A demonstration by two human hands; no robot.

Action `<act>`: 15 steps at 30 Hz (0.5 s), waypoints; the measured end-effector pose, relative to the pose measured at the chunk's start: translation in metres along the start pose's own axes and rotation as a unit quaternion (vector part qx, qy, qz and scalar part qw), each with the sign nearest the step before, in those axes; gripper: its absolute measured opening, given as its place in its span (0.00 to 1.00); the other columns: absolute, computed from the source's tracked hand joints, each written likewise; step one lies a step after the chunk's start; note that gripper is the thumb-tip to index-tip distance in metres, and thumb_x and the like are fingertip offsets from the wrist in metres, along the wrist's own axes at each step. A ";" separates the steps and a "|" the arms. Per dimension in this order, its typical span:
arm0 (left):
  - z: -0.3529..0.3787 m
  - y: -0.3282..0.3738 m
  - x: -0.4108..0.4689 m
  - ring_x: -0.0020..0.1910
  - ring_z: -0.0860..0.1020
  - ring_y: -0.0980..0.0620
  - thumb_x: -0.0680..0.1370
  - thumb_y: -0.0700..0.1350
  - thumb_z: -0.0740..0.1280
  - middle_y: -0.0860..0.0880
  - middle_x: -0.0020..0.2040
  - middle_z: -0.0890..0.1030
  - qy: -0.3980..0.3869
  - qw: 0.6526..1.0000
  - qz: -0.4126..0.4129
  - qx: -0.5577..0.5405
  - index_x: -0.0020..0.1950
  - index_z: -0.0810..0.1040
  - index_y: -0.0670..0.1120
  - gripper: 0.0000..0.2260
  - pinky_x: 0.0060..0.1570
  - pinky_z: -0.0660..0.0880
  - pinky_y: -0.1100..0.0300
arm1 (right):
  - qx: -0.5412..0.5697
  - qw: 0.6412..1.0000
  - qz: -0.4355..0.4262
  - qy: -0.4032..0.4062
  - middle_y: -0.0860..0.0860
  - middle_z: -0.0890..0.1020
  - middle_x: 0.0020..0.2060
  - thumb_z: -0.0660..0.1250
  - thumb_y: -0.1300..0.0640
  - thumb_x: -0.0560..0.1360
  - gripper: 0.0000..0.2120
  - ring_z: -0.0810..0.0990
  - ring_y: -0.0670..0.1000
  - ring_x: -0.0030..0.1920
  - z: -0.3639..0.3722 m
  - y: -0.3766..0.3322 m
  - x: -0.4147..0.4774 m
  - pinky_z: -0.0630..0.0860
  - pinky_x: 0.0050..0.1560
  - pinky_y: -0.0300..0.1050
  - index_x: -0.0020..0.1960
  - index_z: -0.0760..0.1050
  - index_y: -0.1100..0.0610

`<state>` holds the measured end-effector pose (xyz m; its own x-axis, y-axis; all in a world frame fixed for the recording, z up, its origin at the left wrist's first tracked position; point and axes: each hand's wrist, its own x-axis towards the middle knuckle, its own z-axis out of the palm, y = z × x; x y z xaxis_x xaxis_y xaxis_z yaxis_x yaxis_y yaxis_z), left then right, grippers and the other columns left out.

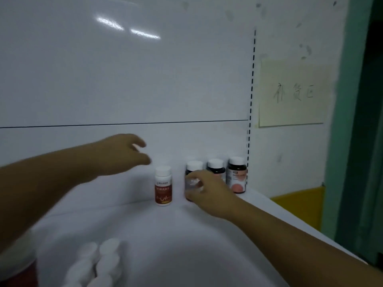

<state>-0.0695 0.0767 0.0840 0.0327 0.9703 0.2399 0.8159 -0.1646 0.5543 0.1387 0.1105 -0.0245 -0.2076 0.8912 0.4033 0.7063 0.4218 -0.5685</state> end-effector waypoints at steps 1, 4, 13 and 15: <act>0.017 0.011 0.010 0.54 0.74 0.48 0.74 0.47 0.69 0.47 0.60 0.75 0.021 0.999 -0.013 -0.034 0.67 0.71 0.48 0.22 0.51 0.68 0.59 | -0.011 1.000 0.007 0.022 0.50 0.74 0.61 0.67 0.52 0.74 0.19 0.76 0.50 0.54 -0.006 0.013 0.009 0.74 0.56 0.45 0.65 0.71 0.52; 0.069 0.032 0.039 0.62 0.71 0.44 0.74 0.43 0.68 0.42 0.71 0.65 0.148 0.972 -0.083 -0.160 0.73 0.63 0.45 0.29 0.58 0.70 0.54 | -0.046 0.997 0.005 0.060 0.52 0.70 0.66 0.65 0.53 0.75 0.21 0.75 0.54 0.59 -0.016 0.033 0.040 0.73 0.59 0.47 0.67 0.68 0.53; 0.207 -0.009 0.048 0.72 0.63 0.43 0.73 0.36 0.68 0.44 0.75 0.60 0.287 0.878 -0.224 -0.310 0.76 0.54 0.43 0.35 0.69 0.62 0.51 | -0.169 0.983 -0.037 0.062 0.55 0.71 0.58 0.59 0.46 0.77 0.18 0.78 0.56 0.52 0.002 0.052 0.081 0.70 0.45 0.46 0.62 0.70 0.57; 0.214 -0.019 0.050 0.73 0.63 0.44 0.73 0.34 0.67 0.45 0.75 0.60 0.267 0.884 -0.214 -0.317 0.77 0.51 0.46 0.37 0.69 0.62 0.51 | -0.183 0.980 -0.038 0.070 0.55 0.69 0.57 0.58 0.45 0.77 0.19 0.77 0.56 0.52 0.002 0.054 0.086 0.68 0.43 0.45 0.60 0.70 0.57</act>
<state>0.0404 0.1668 -0.0852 -0.6161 0.7738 0.1470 0.1934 -0.0323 0.9806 0.1578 0.2101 -0.0217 -0.1924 0.8164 0.5444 0.8934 0.3753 -0.2471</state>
